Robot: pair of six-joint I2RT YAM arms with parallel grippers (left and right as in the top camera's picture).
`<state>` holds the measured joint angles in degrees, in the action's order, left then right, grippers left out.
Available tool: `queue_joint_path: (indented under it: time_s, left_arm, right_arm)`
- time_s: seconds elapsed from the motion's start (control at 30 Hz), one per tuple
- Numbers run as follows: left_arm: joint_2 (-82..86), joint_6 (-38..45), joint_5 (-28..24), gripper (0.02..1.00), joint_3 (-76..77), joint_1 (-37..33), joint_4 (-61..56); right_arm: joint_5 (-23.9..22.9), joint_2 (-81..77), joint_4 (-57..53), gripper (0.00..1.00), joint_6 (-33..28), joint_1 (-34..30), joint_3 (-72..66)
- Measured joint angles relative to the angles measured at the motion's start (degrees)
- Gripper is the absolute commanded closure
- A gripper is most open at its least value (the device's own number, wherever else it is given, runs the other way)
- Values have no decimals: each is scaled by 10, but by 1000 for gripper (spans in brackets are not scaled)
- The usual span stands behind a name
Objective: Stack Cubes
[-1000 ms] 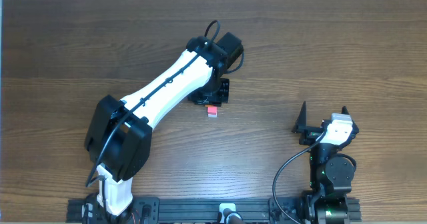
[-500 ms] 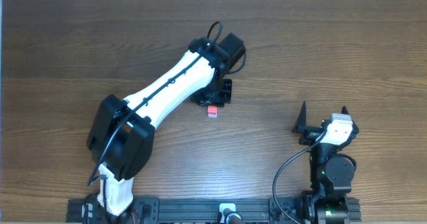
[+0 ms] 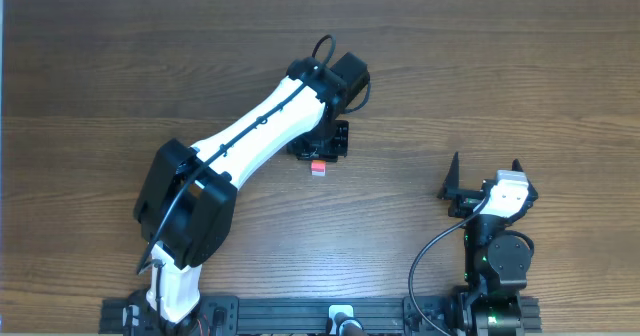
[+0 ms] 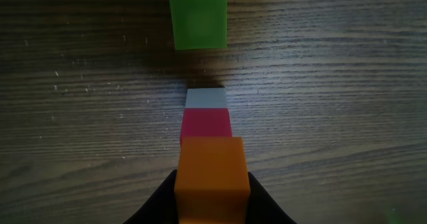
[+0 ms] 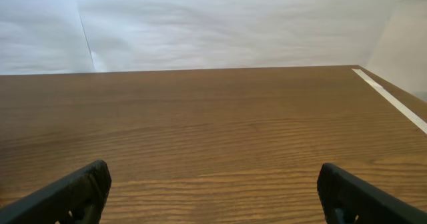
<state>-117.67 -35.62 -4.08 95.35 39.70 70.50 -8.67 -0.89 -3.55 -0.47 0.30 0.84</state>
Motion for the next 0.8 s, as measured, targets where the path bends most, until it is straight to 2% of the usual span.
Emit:
queue_joint_path:
  time_s: [0.8]
  left_arm:
    - [0, -11, 0, 928, 0, 0, 9]
  right_arm:
    - [0, 0, 0, 7, 0, 0, 0]
